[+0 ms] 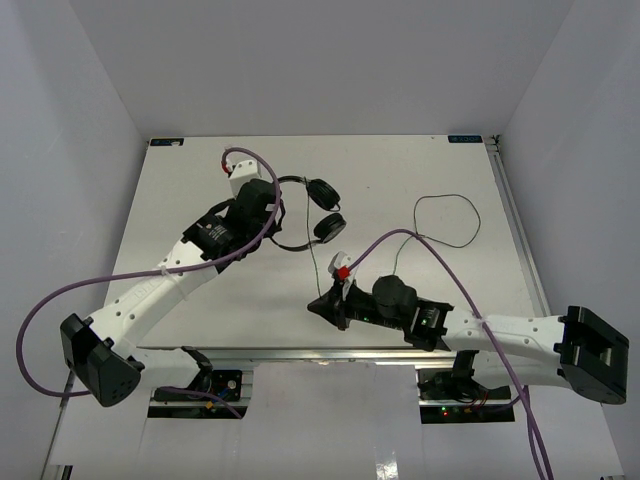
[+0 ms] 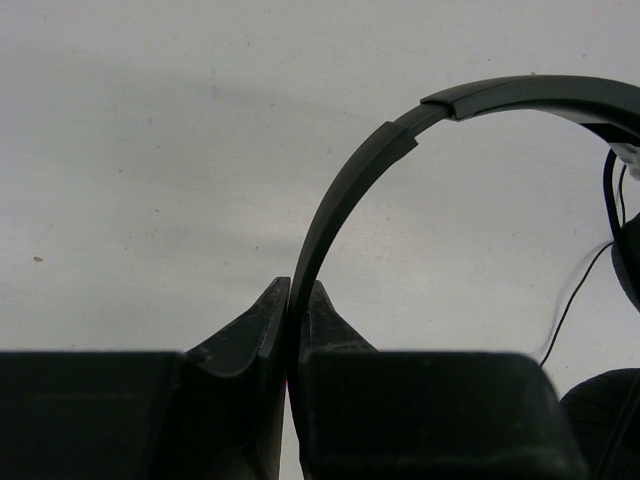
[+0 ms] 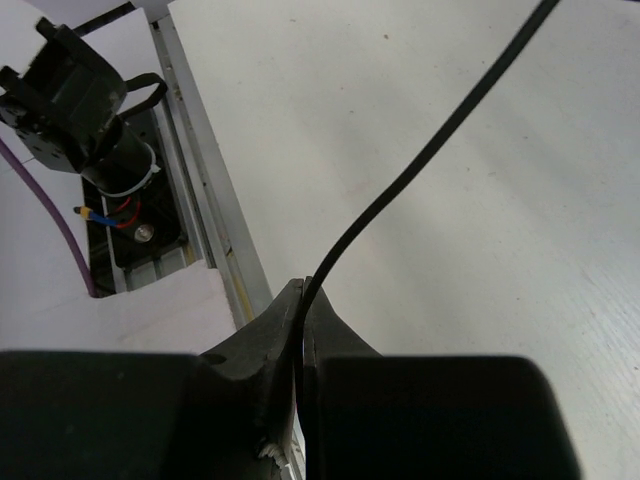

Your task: Wrap the headphones

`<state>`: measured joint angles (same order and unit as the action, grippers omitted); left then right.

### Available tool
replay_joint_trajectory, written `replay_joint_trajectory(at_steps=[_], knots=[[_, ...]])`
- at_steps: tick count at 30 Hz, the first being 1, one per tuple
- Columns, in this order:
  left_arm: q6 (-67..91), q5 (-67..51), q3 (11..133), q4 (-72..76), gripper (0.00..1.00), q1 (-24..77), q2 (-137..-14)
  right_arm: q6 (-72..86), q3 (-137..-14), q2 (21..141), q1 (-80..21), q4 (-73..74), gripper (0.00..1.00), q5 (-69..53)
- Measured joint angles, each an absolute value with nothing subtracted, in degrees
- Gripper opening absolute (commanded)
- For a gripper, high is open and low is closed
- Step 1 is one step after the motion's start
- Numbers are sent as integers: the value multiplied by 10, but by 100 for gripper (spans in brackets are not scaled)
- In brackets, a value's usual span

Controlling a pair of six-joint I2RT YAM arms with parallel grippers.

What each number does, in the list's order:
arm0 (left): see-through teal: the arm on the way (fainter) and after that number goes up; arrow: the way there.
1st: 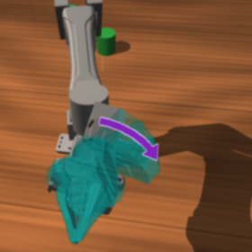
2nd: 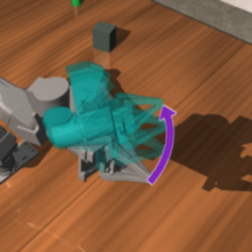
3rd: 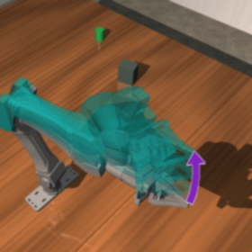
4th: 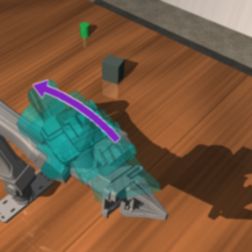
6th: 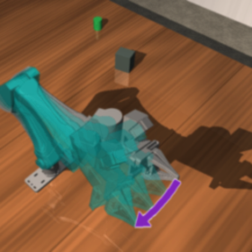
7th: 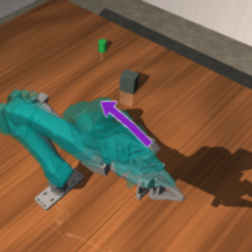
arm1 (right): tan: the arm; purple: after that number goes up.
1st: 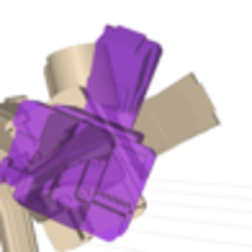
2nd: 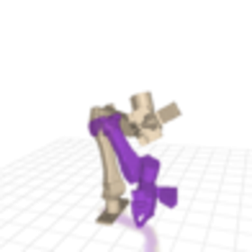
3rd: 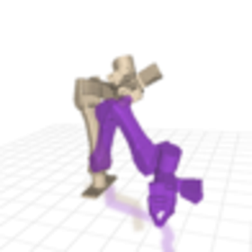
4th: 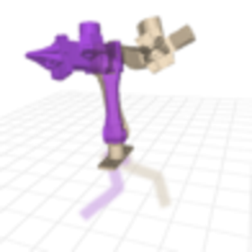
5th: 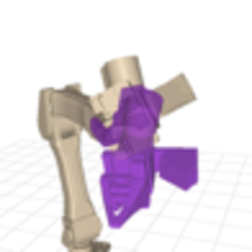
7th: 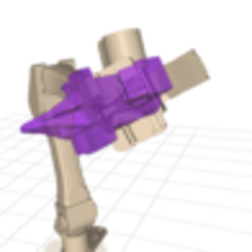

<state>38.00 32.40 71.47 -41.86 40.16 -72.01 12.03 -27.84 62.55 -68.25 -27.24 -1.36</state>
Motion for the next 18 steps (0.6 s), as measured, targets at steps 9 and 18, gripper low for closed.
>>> replay_joint_trajectory(at_steps=[9,18], knots=[[371,313,707,-424,0,395,-682,85,-246,655,-684,-315,8,71],[351,288,698,-455,0,395,-618,48,-234,716,-684,-346,8,116]])
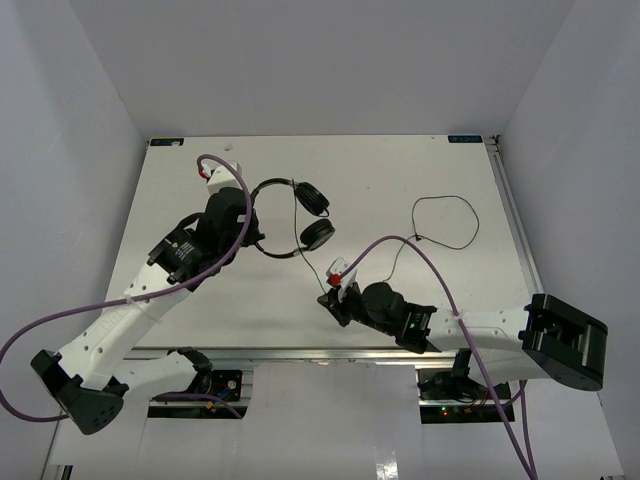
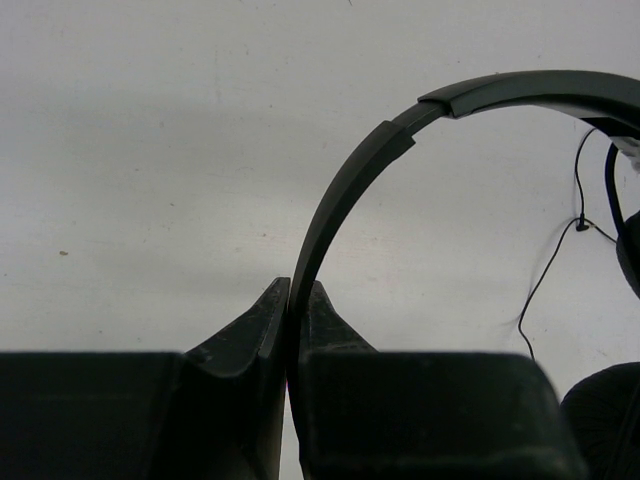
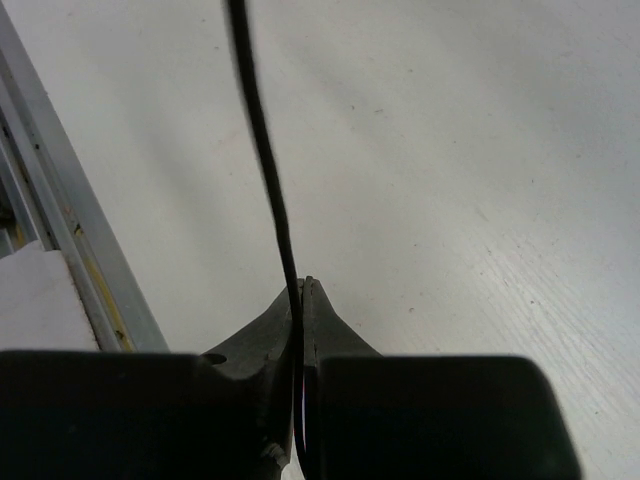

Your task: Wrap the headphones

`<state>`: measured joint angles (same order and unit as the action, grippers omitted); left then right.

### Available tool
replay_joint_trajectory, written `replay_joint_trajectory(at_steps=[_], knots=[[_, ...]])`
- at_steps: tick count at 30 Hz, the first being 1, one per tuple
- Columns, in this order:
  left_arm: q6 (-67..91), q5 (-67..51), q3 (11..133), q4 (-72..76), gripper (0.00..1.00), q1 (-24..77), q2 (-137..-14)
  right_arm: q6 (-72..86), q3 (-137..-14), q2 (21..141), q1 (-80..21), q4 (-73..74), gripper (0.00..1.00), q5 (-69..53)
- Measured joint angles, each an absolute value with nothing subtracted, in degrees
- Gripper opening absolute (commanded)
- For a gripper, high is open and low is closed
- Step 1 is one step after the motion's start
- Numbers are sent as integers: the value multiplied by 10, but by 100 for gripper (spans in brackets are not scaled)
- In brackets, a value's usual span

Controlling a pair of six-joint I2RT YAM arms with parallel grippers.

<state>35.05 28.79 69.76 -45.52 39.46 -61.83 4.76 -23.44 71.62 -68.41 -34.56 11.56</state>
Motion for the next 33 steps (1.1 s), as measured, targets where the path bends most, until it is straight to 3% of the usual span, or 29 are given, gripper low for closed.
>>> replay_joint_trajectory(at_steps=[14,23,33], knots=[[310,209,728,-522,0,395,-576,28,-233,797,-673,-388,8,130],[280,183,740,-543,0,395,-550,31,-208,798,-634,-415,8,130],[198,77,747,-571,0,395,-542,46,-179,757,-543,-427,8,100]])
